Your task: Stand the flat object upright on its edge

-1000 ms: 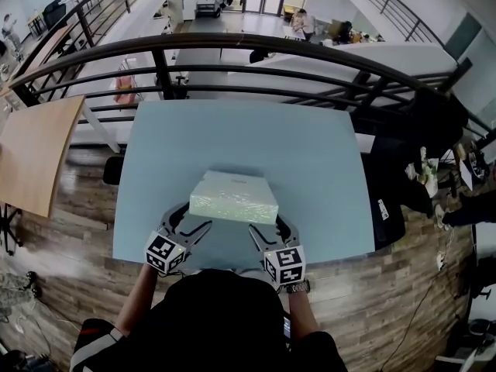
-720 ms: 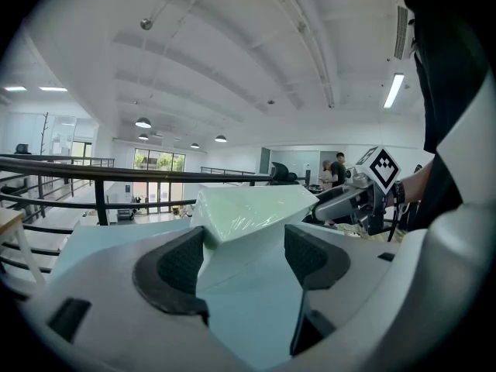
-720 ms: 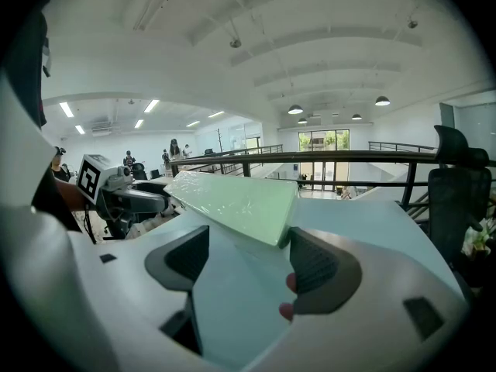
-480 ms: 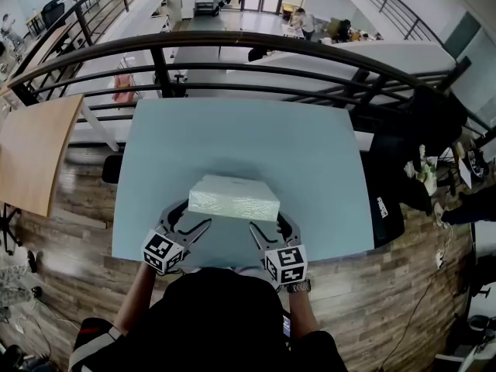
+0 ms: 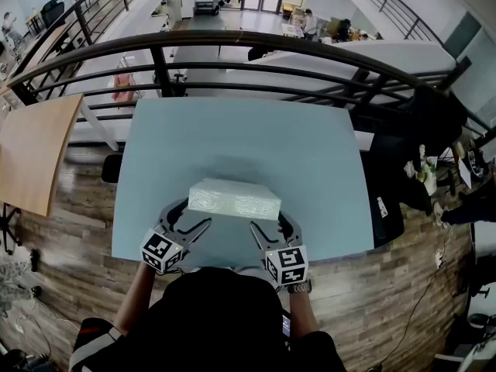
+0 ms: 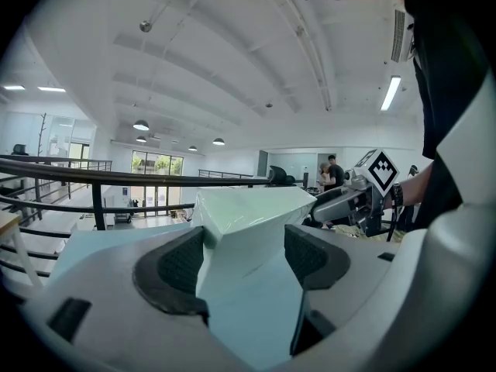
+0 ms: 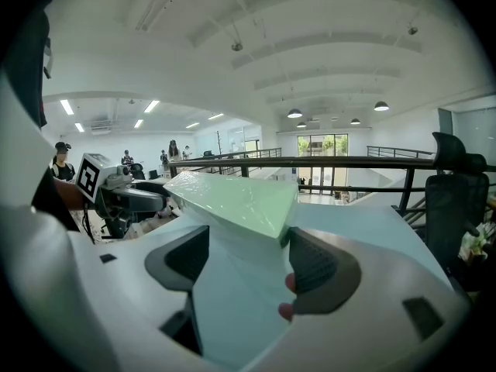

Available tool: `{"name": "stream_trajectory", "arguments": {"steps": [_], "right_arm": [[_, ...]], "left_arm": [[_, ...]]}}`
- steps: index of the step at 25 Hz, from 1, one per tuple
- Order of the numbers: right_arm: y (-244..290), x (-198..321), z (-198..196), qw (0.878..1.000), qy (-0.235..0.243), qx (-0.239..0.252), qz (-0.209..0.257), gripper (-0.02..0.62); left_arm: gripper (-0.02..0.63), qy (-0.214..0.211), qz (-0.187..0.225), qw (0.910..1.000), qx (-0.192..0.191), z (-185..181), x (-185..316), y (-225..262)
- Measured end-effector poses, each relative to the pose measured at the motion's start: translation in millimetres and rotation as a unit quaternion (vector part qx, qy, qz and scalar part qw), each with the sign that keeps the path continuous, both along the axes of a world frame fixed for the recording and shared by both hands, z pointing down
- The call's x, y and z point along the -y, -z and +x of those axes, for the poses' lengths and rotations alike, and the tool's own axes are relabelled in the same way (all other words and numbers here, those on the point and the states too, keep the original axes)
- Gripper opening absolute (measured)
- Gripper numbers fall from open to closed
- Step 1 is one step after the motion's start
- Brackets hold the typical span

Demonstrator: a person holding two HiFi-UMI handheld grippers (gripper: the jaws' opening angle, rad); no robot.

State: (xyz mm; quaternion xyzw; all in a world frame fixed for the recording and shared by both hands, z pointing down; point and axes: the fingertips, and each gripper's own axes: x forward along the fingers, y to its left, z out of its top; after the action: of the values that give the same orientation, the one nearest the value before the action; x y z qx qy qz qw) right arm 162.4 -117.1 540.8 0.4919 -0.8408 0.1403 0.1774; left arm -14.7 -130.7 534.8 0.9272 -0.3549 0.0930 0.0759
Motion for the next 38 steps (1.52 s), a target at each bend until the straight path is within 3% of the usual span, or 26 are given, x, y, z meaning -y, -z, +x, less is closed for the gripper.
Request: {"name": "stream_trajectory", "arguments": {"steps": [38], "right_arm": [[13.7, -6.8, 12.1, 1.000, -0.005, -0.006, 0.015, 0.311]], "left_arm": [[0.316, -0.005, 0.011, 0.9999, 0.007, 12.6, -6.3, 15.2]]}}
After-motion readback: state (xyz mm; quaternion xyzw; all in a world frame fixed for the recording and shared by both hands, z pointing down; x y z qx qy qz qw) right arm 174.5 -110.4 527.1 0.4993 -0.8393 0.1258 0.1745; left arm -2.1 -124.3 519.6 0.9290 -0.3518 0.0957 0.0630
